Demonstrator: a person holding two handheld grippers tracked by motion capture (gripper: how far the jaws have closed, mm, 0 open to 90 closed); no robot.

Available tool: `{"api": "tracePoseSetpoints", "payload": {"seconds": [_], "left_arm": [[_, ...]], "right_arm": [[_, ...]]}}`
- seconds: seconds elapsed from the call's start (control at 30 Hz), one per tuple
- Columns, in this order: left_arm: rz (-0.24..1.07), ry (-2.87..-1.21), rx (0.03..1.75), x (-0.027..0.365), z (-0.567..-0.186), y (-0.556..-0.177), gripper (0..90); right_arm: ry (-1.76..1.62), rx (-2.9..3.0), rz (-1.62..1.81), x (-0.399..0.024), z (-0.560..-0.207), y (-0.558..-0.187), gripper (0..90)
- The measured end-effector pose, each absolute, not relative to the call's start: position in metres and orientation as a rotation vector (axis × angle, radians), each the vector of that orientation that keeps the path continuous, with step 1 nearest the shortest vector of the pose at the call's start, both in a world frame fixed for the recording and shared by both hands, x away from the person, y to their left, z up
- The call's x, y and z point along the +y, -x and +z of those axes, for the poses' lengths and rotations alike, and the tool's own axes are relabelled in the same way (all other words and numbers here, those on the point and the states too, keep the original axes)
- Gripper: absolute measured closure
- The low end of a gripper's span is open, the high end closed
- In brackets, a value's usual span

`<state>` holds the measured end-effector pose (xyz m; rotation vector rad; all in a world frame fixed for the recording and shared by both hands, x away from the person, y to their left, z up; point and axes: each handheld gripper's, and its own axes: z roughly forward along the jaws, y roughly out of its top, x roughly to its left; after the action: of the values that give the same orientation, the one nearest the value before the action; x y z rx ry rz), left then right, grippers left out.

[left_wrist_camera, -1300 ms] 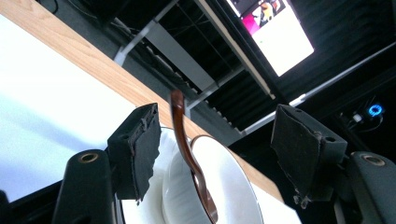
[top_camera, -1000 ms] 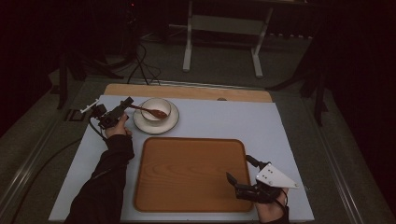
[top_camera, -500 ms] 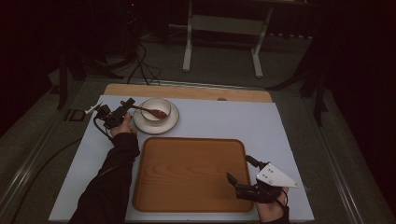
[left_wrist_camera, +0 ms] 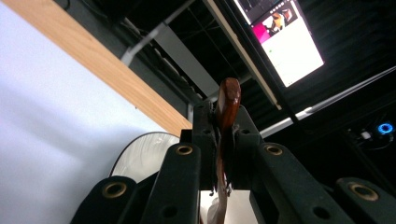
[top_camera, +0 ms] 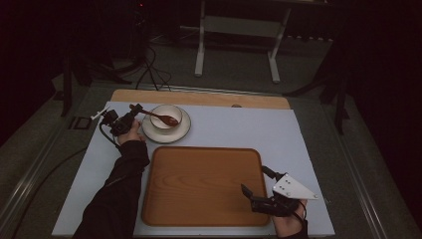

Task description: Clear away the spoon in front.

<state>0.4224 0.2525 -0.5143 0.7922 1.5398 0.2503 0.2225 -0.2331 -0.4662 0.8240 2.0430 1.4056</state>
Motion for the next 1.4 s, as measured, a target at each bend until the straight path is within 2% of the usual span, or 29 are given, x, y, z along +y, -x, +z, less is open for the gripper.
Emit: {"api": "tracePoseSetpoints", "payload": {"seconds": [0.67, 1.13, 1.4], "left_arm": [[0.367, -0.915, 1.442, 0.275, -0.451, -0.407, 84.2], [0.38, -1.065, 1.369, 0.297, -0.401, -0.382, 84.2], [0.332, -1.186, 1.269, 0.302, -0.384, -0.372, 84.1]], "right_arm": [[-0.829, 2.03, 1.408, -0.234, -0.465, -0.223, 13.8], [-0.824, 2.01, 1.388, -0.232, -0.463, -0.221, 14.3], [-0.826, 1.996, 1.395, -0.234, -0.462, -0.221, 14.2]]}}
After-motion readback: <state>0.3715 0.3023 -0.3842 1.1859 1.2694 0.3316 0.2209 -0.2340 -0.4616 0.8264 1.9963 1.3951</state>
